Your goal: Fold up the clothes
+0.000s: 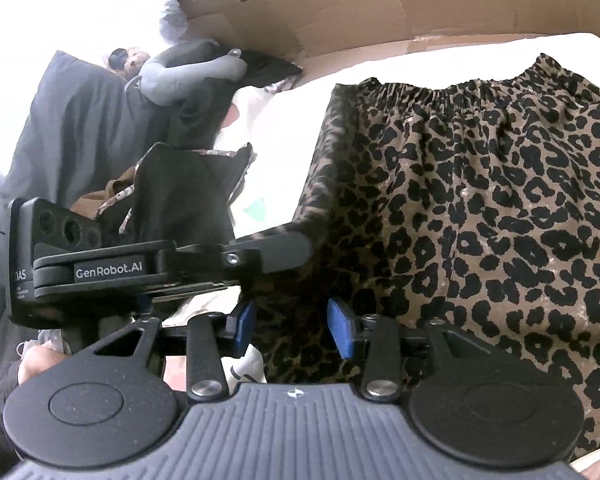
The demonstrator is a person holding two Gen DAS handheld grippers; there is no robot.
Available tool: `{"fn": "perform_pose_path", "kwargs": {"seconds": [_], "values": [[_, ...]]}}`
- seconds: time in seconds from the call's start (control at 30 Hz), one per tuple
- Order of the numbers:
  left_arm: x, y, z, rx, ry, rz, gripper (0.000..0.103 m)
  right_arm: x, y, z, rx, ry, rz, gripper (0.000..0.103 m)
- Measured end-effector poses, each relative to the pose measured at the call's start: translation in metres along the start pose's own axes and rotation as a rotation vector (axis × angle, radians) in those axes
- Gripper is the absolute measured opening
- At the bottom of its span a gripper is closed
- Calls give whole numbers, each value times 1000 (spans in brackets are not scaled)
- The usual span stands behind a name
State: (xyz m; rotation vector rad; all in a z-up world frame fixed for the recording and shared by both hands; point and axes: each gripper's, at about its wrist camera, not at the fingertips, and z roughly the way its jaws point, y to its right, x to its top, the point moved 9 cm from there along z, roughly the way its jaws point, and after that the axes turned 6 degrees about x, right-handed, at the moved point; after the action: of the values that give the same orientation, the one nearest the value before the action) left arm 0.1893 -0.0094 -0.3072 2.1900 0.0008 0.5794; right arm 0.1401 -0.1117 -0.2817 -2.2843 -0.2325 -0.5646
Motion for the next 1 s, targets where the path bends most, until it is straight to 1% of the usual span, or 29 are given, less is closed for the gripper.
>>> {"fn": "perform_pose_path", "kwargs": {"seconds": [0.1,0.17,0.3,0.37,0.4,0.53,0.57,0.6,0.7,0.83,0.93,1.0], "values": [[-3,6,9,-14,-28,6,7,-2,1,1,5,1,0,51],[-5,7,15,-26,-42,-12,9,-2,0,1,9,2,-6,55],[-7,5,26,-52,-67,-57,14,-2,5,1,-7,-4,-13,56],[-8,3,33,-56,-87,-78,20,-4,11,2,-13,-6,4,56],[-9,3,37,-59,-99,-80,21,-5,15,3,-15,-8,15,56],[-12,4,52,-73,-145,-87,21,-11,32,9,-28,-14,60,56],[-13,4,56,-77,-156,-89,24,-12,36,10,-32,-14,70,56],[-14,4,60,-80,-168,-91,24,-13,40,12,-34,-15,82,56],[-14,0,69,-52,-190,-83,24,-16,53,17,-38,-12,129,56],[-1,-5,59,-61,-156,-104,25,-19,75,22,-64,-4,220,56],[9,-15,43,-21,-117,-91,26,-17,83,17,-70,10,247,56],[15,-23,32,6,-92,-83,26,-10,88,8,-81,42,249,56]]}}
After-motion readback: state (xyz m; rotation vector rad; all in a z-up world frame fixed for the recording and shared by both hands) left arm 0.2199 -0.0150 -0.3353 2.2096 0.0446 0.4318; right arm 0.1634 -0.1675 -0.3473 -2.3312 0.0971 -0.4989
